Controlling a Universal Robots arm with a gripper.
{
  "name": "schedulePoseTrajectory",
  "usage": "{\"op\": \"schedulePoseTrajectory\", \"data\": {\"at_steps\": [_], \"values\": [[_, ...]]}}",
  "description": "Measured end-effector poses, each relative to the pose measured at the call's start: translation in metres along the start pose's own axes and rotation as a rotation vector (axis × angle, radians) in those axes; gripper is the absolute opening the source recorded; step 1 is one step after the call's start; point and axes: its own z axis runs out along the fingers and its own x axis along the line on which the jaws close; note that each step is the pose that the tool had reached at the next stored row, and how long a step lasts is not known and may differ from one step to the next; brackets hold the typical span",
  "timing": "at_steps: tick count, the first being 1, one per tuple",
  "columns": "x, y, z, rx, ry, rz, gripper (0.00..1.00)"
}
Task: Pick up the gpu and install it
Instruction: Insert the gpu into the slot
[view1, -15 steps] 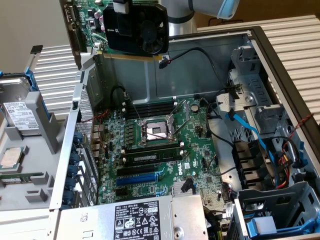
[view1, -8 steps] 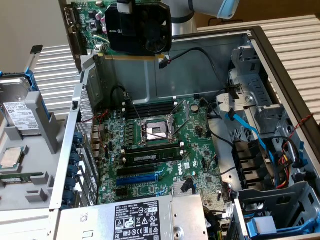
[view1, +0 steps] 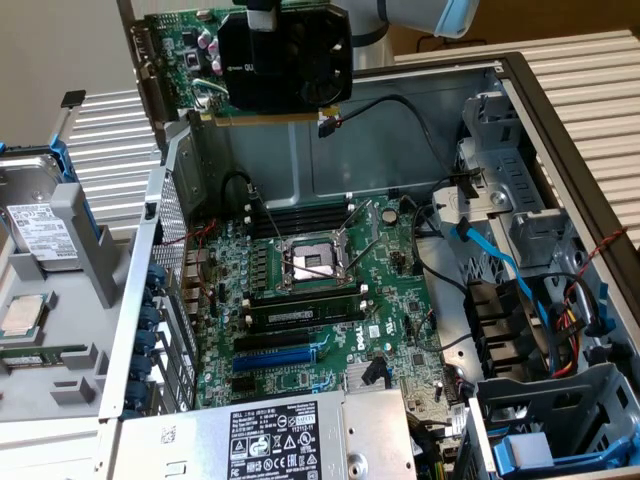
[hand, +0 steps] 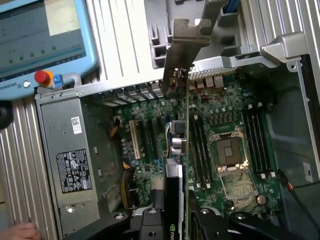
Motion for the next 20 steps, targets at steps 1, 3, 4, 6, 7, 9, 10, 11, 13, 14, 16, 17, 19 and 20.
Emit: {"op": "schedulePoseTrajectory", "data": {"at_steps": [1, 3, 4, 6, 7, 9, 10, 11, 13, 14, 16, 17, 19, 20], "values": [[0.0, 0.0, 0.0, 0.0, 0.0, 0.0, 0.27], [0.0, 0.0, 0.0001, 0.0, 0.0001, 0.0, 0.27], [0.0, -0.0004, 0.0007, 0.0001, -0.0001, 0.0, 0.27], [-0.001, -0.0042, 0.0036, -0.0023, 0.0004, -0.001, 0.27], [-0.001, -0.0061, 0.0053, -0.0032, 0.0006, -0.002, 0.27], [-0.001, -0.0098, 0.0089, -0.0047, 0.0009, -0.003, 0.27], [-0.001, -0.0112, 0.0107, -0.0048, 0.0011, -0.004, 0.27], [-0.001, -0.0123, 0.0126, -0.0047, 0.0012, -0.005, 0.27], [-0.001, -0.0144, 0.0162, -0.0045, 0.001, -0.007, 0.27], [-0.001, -0.0153, 0.018, -0.0045, 0.0012, -0.008, 0.27], [-0.001, -0.0166, 0.0215, -0.0044, 0.0013, -0.009, 0.27], [-0.001, -0.0168, 0.0234, -0.0044, 0.0012, -0.01, 0.27], [-0.002, -0.0168, 0.027, -0.0044, 0.0011, -0.01, 0.27], [-0.002, -0.0169, 0.0288, -0.0043, 0.0011, -0.01, 0.27]]}}
